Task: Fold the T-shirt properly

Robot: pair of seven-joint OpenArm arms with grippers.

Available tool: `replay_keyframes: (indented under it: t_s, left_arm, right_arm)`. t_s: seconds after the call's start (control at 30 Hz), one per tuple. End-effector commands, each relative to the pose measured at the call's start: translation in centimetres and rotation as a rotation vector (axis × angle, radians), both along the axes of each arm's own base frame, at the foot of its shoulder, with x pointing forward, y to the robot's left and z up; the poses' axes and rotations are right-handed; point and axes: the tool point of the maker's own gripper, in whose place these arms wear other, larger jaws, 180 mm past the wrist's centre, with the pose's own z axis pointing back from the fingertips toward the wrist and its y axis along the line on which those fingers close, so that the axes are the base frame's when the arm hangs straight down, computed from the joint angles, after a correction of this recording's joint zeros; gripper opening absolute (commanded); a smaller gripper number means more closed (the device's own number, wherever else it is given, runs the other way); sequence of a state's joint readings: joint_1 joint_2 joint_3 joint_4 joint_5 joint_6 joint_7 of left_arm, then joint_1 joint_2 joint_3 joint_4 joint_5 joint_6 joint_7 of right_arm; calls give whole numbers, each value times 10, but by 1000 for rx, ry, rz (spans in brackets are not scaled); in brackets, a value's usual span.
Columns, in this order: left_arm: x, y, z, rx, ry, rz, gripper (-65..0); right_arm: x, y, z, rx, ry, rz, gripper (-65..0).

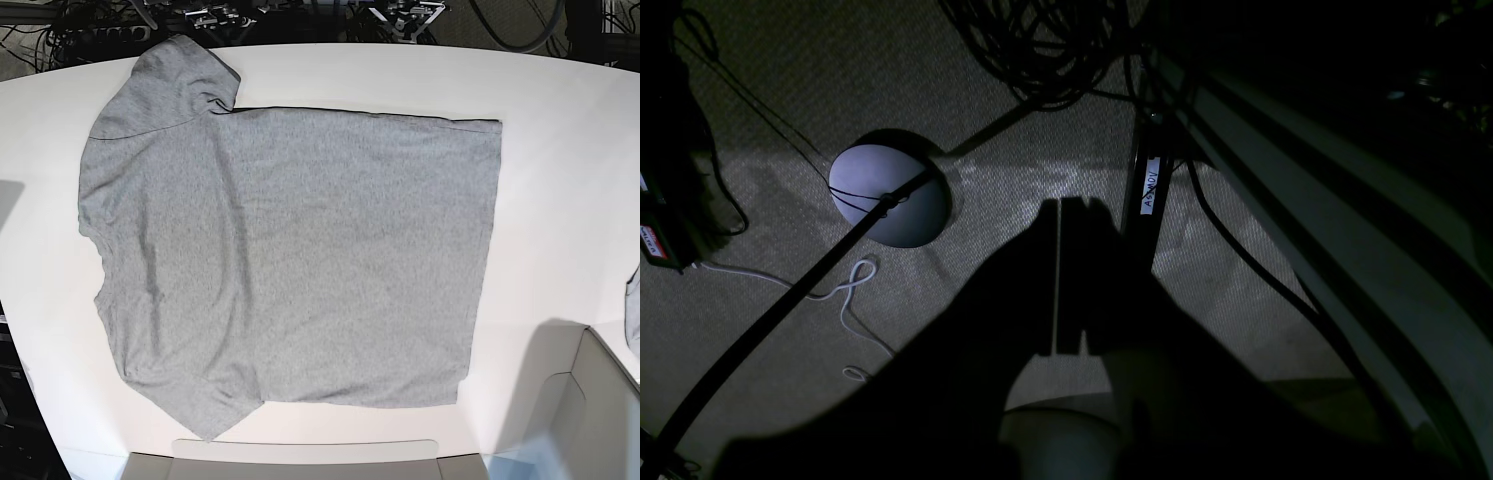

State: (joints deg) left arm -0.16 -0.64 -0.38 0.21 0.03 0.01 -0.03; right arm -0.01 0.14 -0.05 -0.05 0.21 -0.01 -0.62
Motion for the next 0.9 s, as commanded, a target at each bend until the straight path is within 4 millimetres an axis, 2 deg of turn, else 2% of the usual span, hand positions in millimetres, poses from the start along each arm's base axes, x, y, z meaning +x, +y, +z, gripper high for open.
replay_keyframes:
  t_s: [0.0,0.23,0.33,0.6,0.67,0.8,0.87]
  left_arm:
    - [-2,0,0,4,2,-5,-650]
    - [-4,1,0,5,6,-5,-650]
    - [-4,15,0,27,7,1,-650]
    - [-3,15,0,26,0,-1,-650]
    - [-2,15,0,27,-13,1,-650]
    - [-15,16,5,33,-137,-14,-650]
    - [-28,28,12,54,-219,-34,-650]
  right_arm:
    - [1,-1,0,4,-3,4,-649]
    - [0,-1,0,4,-1,0,-648]
    - [0,-1,0,4,-1,6,-648]
    - [0,-1,0,4,-1,-2,-649]
    - [-6,-7,0,-4,2,-5,-649]
    - [-21,-15,1,-7,-45,-67,-649]
    - [-37,-34,4,-34,-112,-100,-649]
